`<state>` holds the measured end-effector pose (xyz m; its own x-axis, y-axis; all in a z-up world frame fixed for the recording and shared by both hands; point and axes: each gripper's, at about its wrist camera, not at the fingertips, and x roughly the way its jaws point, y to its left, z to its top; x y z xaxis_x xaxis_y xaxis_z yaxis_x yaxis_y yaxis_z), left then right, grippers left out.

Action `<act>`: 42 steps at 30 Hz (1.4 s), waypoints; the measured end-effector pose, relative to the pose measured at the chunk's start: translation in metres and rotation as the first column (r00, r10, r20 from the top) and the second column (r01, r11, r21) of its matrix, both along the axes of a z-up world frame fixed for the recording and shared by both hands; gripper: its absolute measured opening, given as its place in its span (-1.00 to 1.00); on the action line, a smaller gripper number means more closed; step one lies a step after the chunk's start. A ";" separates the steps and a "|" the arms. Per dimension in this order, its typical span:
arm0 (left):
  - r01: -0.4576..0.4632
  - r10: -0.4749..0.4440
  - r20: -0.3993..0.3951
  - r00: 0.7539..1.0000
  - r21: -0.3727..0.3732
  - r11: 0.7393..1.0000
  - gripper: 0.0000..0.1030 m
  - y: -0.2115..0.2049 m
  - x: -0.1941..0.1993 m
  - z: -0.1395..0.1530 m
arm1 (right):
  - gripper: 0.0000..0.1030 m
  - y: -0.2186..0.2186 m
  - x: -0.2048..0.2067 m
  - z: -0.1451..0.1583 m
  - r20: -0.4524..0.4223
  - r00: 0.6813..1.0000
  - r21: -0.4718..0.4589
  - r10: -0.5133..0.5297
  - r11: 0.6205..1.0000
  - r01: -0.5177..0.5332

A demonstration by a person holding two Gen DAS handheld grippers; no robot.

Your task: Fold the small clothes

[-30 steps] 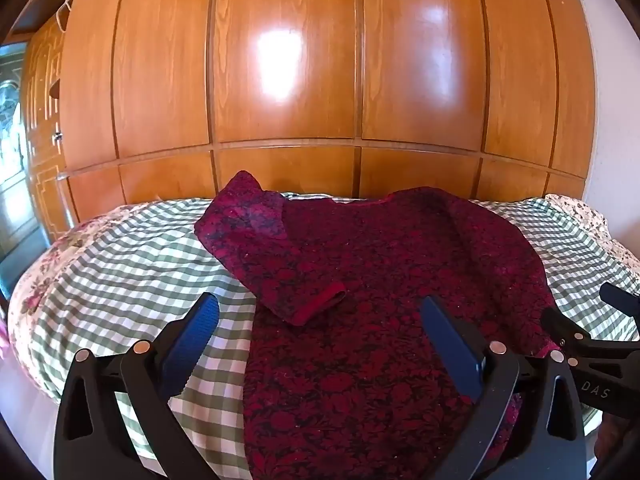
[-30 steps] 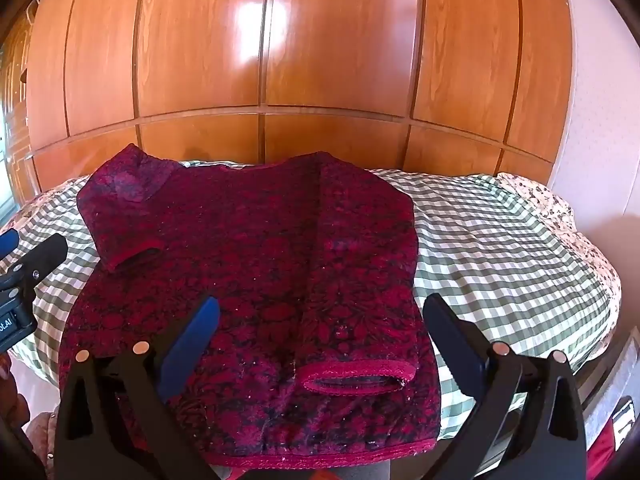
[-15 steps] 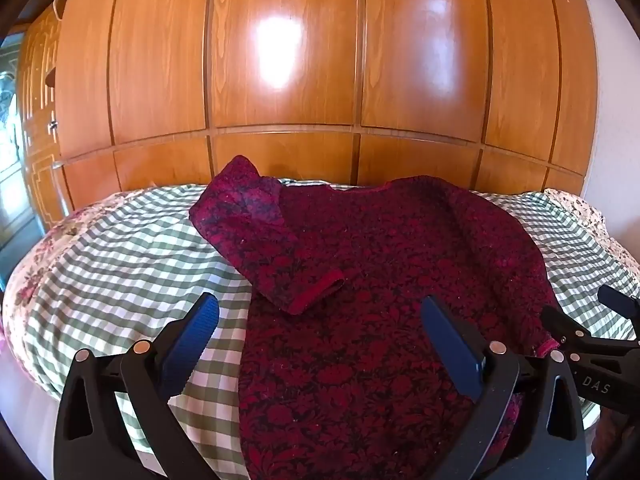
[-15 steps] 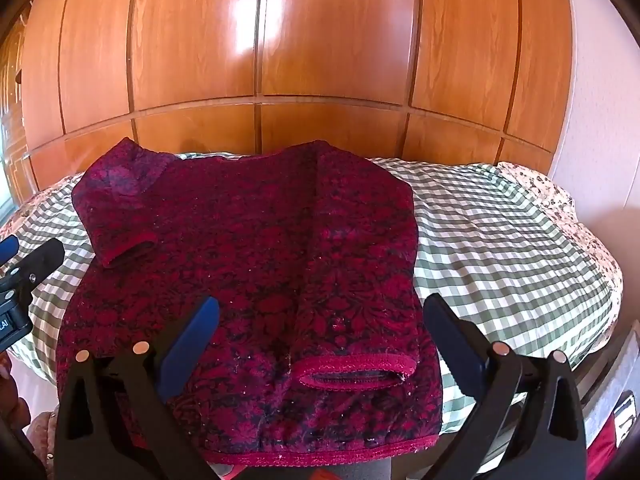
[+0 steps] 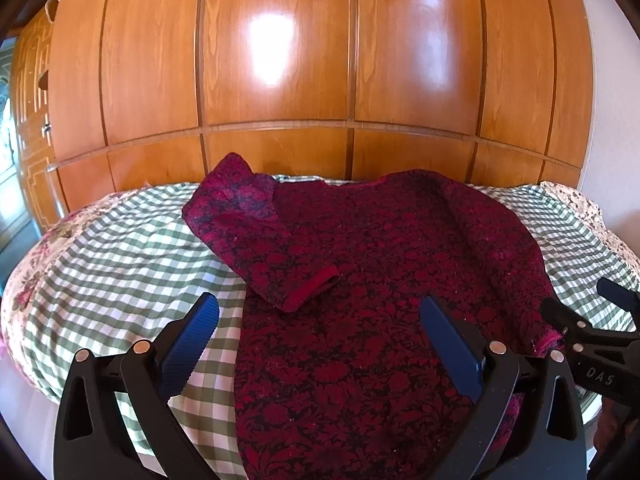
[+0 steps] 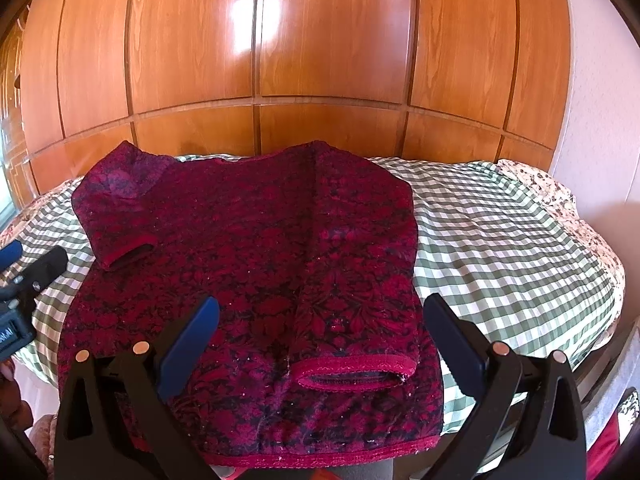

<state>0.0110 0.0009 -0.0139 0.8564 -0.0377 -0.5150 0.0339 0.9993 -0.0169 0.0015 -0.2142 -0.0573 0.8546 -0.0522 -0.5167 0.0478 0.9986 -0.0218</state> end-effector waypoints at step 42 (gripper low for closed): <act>-0.061 0.088 -0.229 0.969 0.121 0.991 0.94 0.000 0.093 -0.055 | 0.96 -0.036 0.067 -0.036 -0.186 0.979 -0.249 -0.089 0.968 0.040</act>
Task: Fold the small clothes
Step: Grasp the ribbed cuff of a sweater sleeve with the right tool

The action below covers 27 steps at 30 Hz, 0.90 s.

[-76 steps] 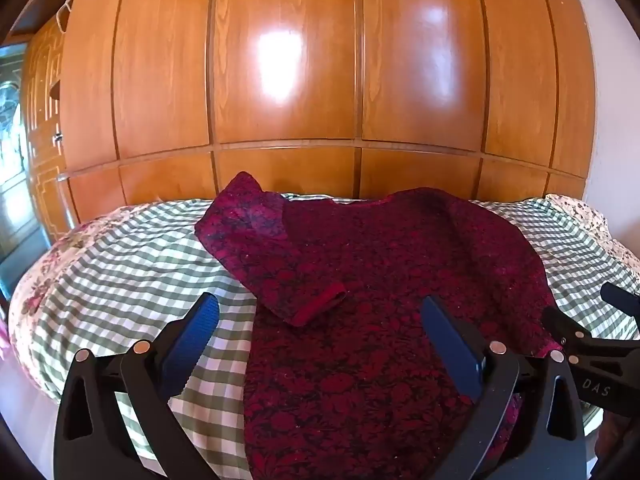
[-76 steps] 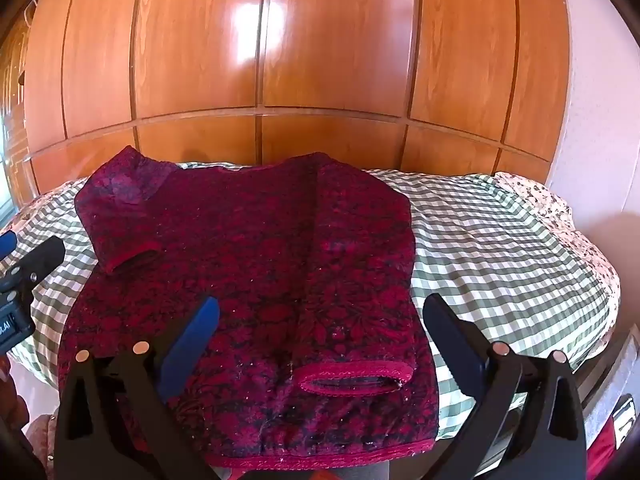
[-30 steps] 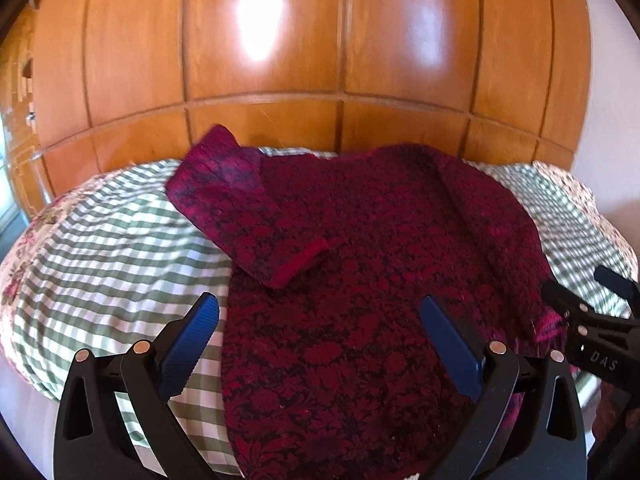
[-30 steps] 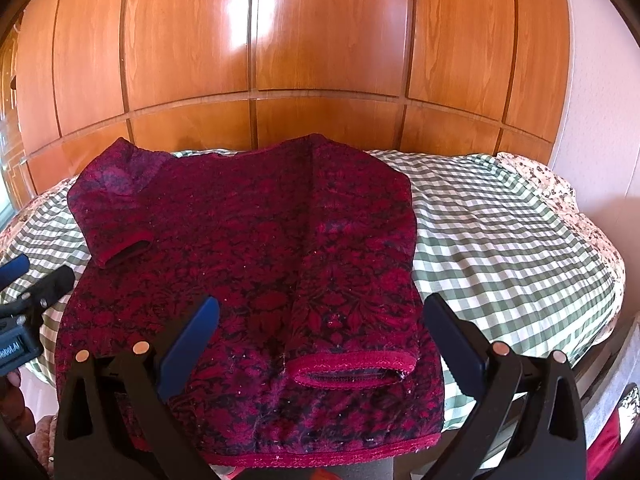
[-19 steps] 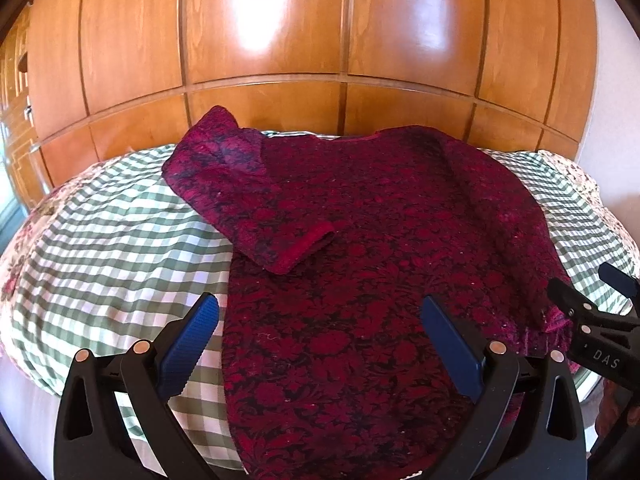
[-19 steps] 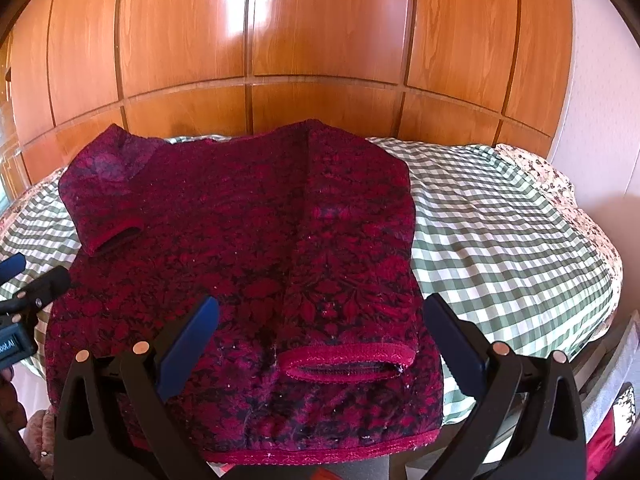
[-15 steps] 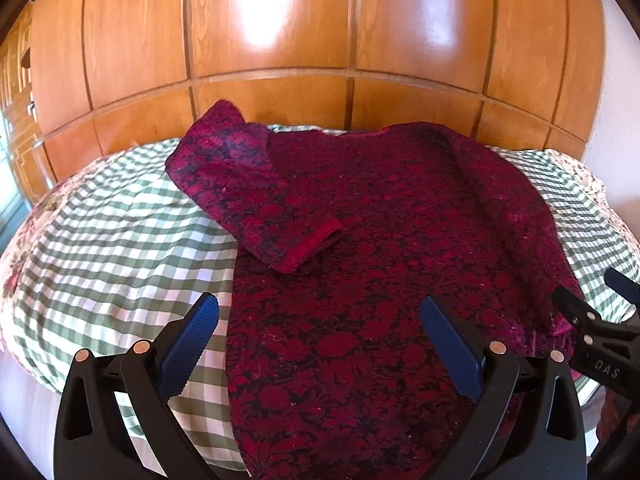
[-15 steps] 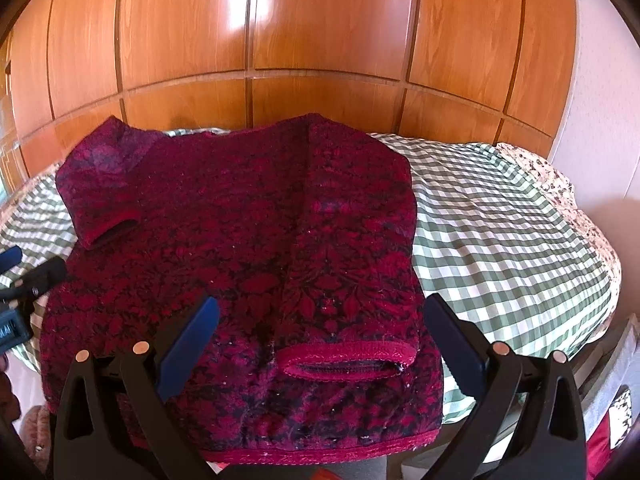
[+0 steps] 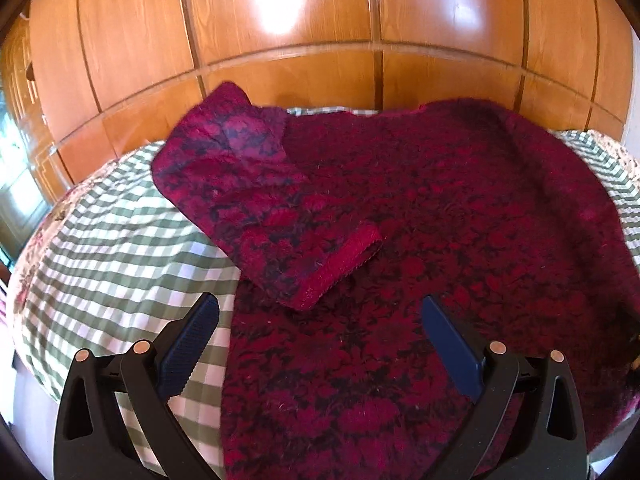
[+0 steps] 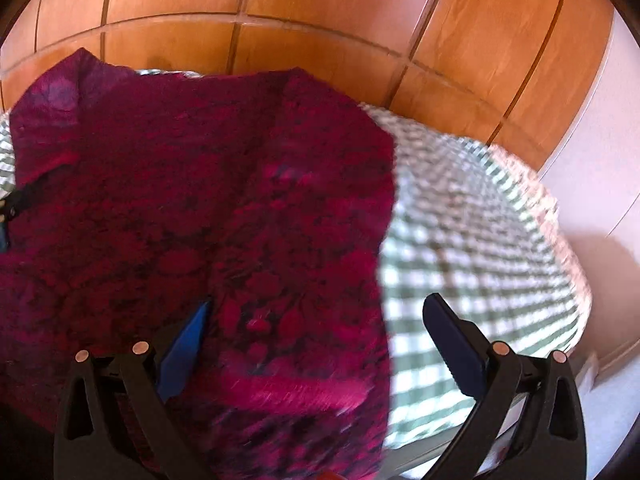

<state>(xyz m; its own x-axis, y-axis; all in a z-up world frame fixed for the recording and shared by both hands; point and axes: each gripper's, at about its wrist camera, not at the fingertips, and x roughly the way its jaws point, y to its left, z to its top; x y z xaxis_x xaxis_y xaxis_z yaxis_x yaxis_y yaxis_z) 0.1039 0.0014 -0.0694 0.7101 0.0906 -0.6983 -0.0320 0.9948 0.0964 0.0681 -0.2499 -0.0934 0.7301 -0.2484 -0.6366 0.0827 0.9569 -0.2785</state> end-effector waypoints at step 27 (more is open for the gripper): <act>-0.036 0.033 -0.048 0.998 -0.071 0.997 0.94 0.018 0.006 -0.036 | -0.30 0.010 0.008 -0.019 -0.134 0.967 0.091 0.218 0.974 -0.207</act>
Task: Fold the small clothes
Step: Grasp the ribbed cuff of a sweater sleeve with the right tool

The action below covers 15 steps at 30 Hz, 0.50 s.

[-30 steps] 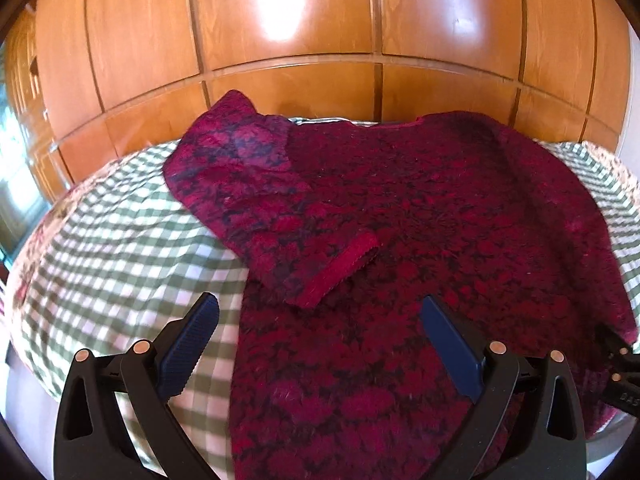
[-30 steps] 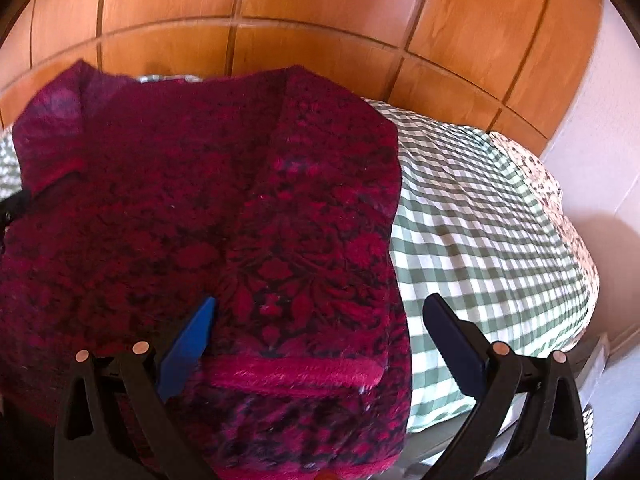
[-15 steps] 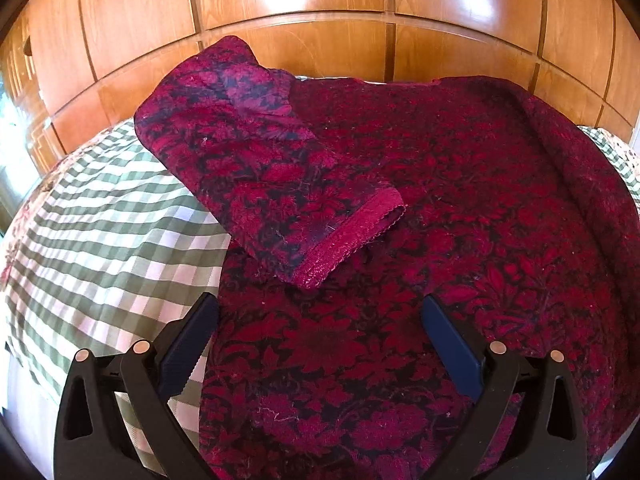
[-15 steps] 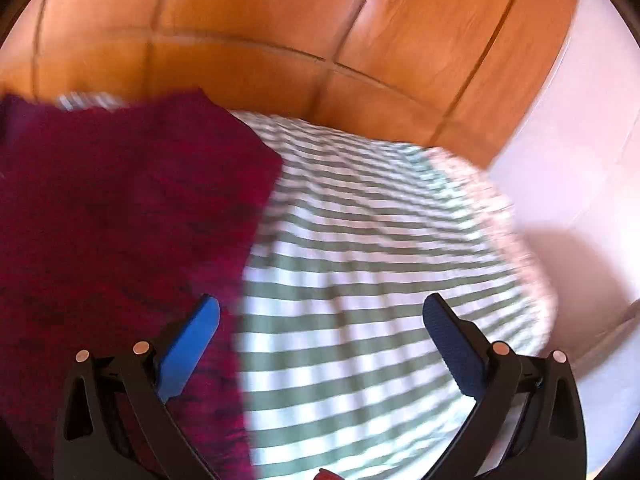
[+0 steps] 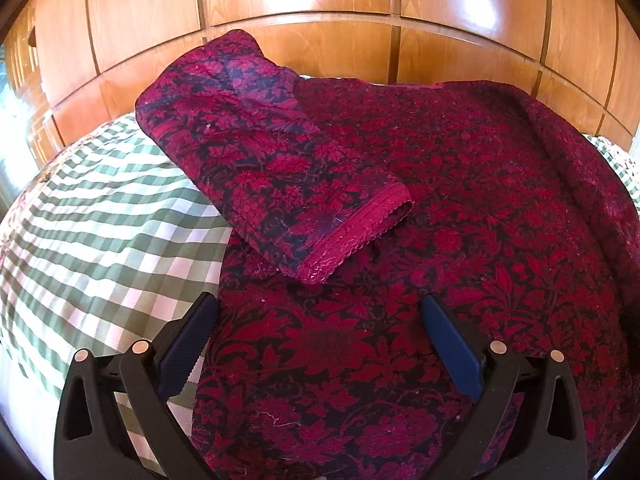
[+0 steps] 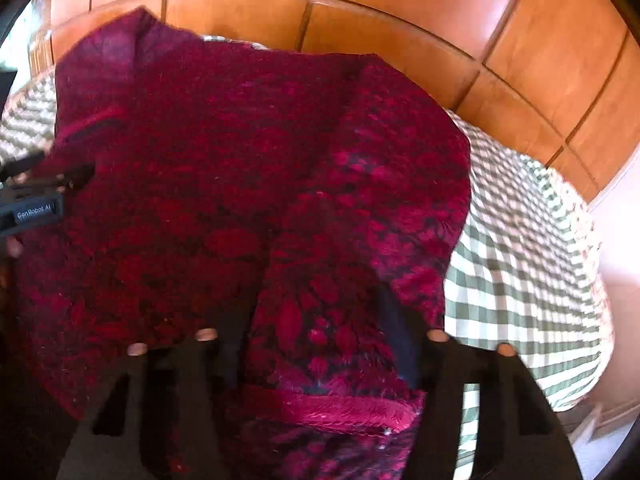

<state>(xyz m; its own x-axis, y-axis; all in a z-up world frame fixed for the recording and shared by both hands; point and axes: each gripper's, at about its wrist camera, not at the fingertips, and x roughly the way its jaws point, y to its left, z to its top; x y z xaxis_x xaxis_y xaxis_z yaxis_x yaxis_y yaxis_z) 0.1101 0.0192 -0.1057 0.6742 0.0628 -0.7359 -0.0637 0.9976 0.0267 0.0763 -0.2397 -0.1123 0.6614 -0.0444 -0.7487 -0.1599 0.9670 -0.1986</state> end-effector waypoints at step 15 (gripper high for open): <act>-0.031 0.027 -0.043 0.999 -0.106 0.994 0.94 0.012 -0.005 -0.005 | -0.69 -0.137 0.040 0.073 0.234 0.915 0.037 -0.329 0.943 0.329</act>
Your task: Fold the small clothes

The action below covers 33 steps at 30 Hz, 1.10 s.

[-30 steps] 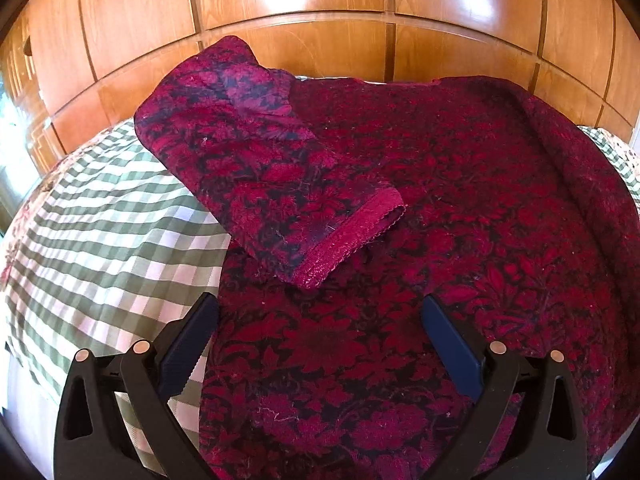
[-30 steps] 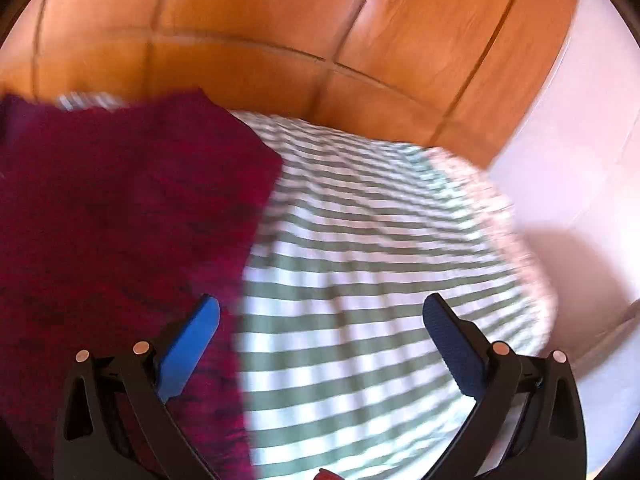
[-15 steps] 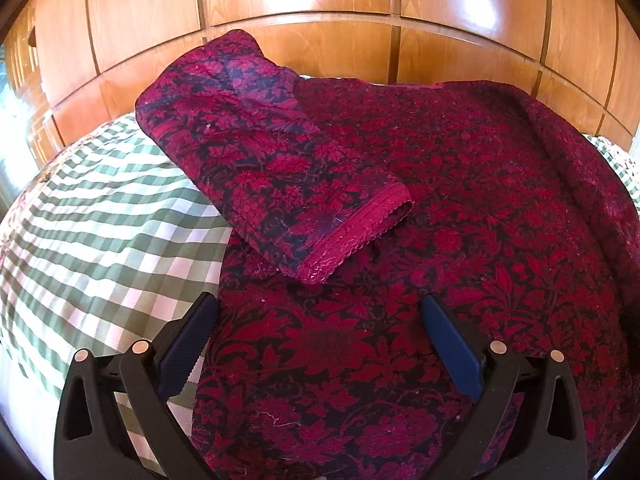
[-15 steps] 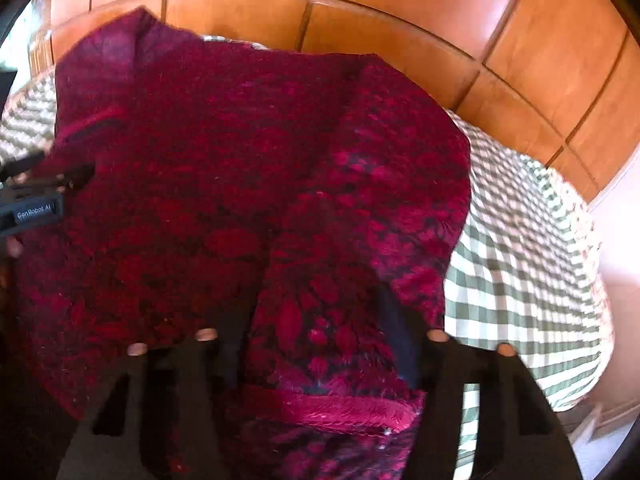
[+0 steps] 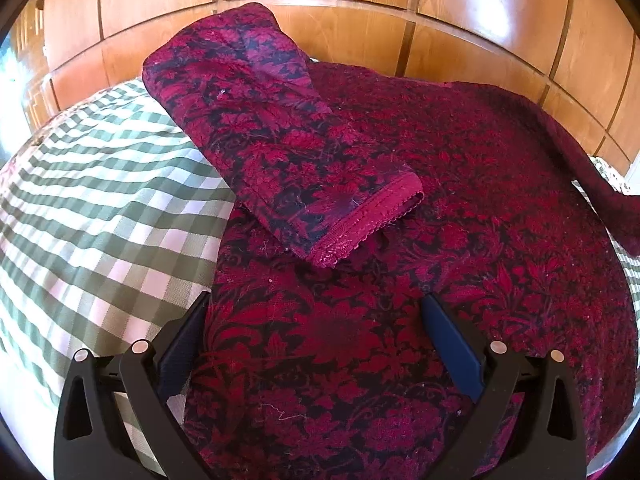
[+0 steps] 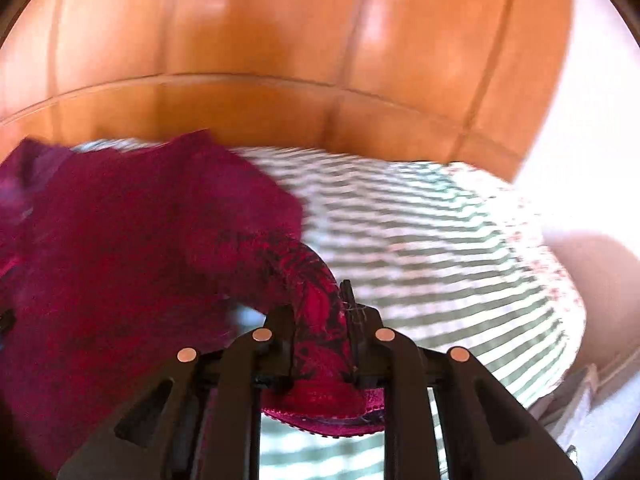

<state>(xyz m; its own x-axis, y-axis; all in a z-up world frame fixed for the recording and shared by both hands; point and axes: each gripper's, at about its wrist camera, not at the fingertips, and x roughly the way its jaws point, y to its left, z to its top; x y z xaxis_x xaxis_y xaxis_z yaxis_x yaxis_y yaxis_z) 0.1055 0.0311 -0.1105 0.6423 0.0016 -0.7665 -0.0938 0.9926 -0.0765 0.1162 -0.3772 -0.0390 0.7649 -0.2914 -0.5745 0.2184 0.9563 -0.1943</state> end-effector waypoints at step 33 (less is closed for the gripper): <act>-0.015 0.013 0.065 0.998 0.029 0.999 0.94 -0.004 -0.004 0.000 | 0.76 0.000 0.066 0.019 0.167 0.980 0.140 0.106 0.982 -0.130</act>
